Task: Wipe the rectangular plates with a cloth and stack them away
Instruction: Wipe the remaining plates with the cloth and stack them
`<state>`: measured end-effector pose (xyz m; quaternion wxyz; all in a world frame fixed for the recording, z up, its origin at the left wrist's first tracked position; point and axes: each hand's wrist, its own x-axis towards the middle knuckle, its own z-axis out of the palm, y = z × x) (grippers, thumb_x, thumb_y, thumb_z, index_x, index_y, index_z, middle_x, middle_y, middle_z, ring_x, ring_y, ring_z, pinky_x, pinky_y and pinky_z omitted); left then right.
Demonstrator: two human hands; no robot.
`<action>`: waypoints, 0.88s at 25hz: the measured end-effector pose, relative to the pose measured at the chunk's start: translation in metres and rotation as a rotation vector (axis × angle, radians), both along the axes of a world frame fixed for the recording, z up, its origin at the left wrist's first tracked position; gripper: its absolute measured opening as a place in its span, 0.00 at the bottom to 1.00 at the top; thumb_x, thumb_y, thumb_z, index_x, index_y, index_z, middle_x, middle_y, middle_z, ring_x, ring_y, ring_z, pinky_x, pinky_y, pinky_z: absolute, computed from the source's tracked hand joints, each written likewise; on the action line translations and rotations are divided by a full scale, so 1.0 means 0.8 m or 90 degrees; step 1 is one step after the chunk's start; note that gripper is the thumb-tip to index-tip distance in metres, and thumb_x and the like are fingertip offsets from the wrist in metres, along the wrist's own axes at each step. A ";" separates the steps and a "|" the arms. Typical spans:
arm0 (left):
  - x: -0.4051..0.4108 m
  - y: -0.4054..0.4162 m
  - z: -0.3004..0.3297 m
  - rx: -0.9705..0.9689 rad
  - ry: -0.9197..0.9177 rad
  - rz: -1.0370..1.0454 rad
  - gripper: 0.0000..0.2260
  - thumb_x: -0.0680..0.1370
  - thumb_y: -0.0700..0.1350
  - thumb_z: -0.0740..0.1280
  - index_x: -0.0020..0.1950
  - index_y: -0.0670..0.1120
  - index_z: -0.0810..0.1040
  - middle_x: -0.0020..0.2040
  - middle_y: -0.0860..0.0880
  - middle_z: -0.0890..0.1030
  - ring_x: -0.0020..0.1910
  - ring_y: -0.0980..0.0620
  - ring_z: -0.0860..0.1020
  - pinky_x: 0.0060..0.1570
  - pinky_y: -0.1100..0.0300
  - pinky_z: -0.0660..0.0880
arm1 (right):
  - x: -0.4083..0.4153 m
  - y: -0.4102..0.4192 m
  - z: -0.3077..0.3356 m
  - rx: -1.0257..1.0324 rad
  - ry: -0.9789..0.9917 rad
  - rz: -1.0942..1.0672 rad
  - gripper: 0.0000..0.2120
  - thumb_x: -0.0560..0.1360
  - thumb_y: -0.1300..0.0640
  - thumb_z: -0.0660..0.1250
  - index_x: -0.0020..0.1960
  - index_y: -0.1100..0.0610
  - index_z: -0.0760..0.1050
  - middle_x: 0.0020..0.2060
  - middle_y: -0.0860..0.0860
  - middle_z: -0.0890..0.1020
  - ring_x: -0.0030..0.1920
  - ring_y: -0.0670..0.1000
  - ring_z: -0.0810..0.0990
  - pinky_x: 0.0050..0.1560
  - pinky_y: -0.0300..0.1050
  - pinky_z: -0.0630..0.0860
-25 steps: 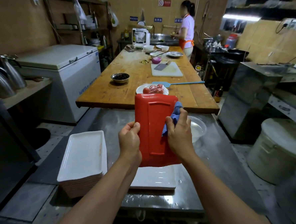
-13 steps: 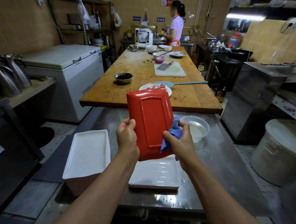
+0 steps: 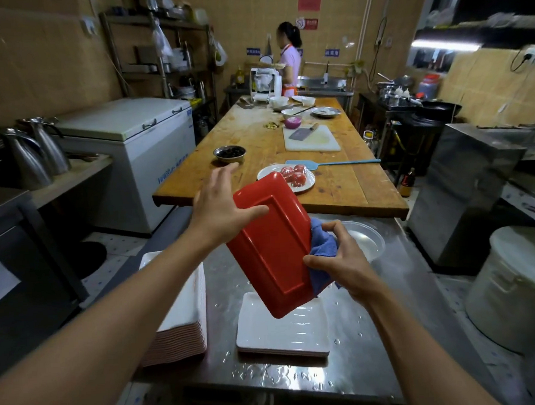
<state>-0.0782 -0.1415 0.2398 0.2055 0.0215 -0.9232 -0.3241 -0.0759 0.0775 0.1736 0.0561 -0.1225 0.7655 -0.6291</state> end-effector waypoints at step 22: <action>0.024 -0.001 0.007 0.557 -0.157 -0.083 0.07 0.70 0.38 0.73 0.45 0.46 0.79 0.36 0.50 0.83 0.29 0.56 0.81 0.26 0.66 0.76 | -0.033 -0.036 0.048 0.448 0.498 -0.078 0.16 0.77 0.50 0.62 0.60 0.56 0.72 0.50 0.56 0.76 0.50 0.57 0.73 0.50 0.50 0.68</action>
